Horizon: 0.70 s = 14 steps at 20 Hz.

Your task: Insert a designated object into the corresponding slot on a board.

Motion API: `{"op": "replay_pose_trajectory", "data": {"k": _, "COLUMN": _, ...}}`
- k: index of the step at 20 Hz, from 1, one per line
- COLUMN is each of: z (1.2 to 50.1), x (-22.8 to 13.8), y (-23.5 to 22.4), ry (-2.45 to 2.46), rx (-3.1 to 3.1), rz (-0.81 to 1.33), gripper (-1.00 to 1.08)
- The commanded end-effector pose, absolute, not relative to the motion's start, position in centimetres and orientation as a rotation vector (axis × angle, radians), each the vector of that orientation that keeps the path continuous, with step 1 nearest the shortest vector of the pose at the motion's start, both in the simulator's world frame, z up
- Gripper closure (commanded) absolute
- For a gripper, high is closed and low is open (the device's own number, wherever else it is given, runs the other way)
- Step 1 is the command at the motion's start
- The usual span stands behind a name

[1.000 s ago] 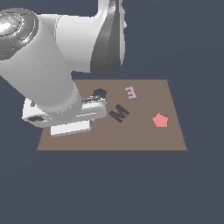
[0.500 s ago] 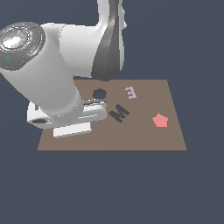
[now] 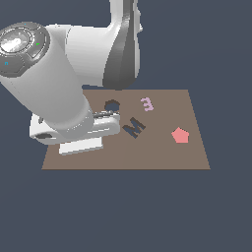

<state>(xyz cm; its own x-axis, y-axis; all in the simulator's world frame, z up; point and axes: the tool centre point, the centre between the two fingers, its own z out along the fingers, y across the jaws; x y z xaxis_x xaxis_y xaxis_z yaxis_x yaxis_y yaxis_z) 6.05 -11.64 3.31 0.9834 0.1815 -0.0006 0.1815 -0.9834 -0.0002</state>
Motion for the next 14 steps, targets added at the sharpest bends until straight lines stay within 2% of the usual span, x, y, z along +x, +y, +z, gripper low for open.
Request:
{"op": "replay_pose_trajectory", "data": {"k": 1, "z": 3.3, "x": 6.1, "y": -11.6, "ry": -0.286, "rx": -3.128, "rz": 0.001, "gripper": 1.08}}
{"op": "replay_pose_trajectory", "data": {"k": 14, "z": 3.4, "x": 3.8, "y": -10.9, "ry": -0.217, "rx": -3.134, "rz": 0.001, "gripper": 1.08}}
